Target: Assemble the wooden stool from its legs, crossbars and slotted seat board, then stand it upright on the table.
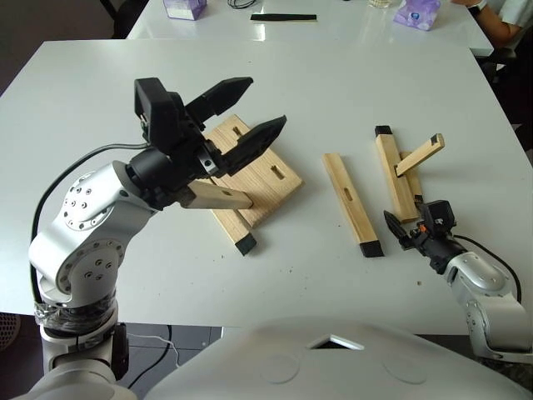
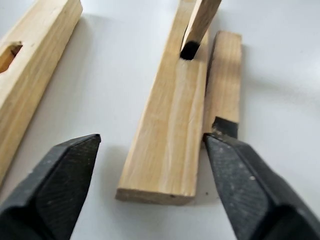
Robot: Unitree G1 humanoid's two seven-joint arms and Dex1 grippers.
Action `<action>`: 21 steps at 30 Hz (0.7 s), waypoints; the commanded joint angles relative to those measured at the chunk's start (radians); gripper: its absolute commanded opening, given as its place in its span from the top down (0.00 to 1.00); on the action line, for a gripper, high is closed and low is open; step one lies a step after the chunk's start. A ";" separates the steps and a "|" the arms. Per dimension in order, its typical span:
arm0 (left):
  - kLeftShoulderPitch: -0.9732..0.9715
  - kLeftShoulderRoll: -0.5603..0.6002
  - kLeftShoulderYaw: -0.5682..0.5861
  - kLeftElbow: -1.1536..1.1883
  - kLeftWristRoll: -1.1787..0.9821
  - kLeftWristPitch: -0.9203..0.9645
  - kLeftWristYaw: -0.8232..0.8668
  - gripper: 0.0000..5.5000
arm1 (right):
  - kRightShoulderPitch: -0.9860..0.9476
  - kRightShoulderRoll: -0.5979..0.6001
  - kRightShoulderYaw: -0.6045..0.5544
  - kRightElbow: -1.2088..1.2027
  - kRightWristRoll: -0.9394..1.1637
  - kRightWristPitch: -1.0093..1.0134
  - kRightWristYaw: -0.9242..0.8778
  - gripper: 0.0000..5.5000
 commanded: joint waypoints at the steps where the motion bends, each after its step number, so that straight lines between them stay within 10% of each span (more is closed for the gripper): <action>1: 0.005 0.010 -0.027 0.037 0.013 0.029 -0.003 0.31 | -0.038 0.013 0.014 0.055 -0.021 -0.034 -0.015 0.33; 10: -0.033 0.009 -0.052 0.062 0.023 0.026 -0.021 0.31 | -0.104 0.062 0.065 0.257 -0.059 -0.095 -0.053 0.33; 21: -0.016 0.007 -0.042 0.055 0.028 0.021 -0.014 0.31 | -0.052 0.045 0.066 0.262 -0.091 -0.162 -0.065 0.61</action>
